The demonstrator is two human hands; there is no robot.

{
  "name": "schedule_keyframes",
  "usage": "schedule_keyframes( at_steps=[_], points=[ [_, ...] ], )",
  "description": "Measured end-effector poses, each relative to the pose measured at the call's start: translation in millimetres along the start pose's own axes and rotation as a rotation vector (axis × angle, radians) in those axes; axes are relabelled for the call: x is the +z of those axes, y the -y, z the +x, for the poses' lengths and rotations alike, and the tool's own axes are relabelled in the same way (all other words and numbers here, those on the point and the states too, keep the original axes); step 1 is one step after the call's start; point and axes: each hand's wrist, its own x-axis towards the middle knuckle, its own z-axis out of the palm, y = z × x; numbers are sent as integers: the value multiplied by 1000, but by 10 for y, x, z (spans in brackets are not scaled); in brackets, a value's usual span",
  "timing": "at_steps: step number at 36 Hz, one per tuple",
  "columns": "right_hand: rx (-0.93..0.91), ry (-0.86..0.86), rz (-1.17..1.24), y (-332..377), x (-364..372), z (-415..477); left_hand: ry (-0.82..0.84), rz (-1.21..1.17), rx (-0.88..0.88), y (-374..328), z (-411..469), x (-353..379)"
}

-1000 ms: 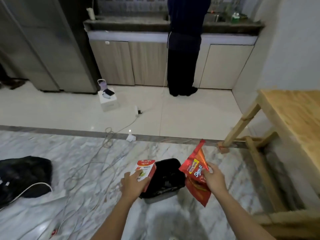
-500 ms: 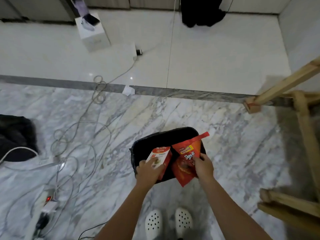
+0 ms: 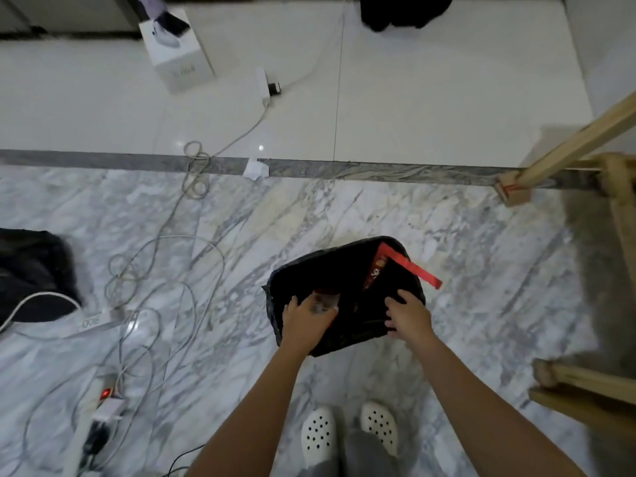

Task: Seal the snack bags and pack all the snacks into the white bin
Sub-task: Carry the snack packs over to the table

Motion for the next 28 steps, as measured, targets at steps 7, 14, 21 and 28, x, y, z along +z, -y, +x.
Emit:
schedule_keyframes(
  at_steps=[7, 14, 21, 28],
  points=[
    [-113, -65, -124, 423, -681, -1098, 10, -10, 102, -614, -853, -560],
    [-247, -209, -146, 846, -1401, -2340, -32, 96, 324, -1453, -1929, -1117],
    [-389, -404, -191, 812, -2209, -3451, -44, 201, 592, -2246, -2988, -1196],
    [-386, -594, -87, 19, -3088, -4491, 27, 309, 869, -2743, -4009, -612]
  ],
)
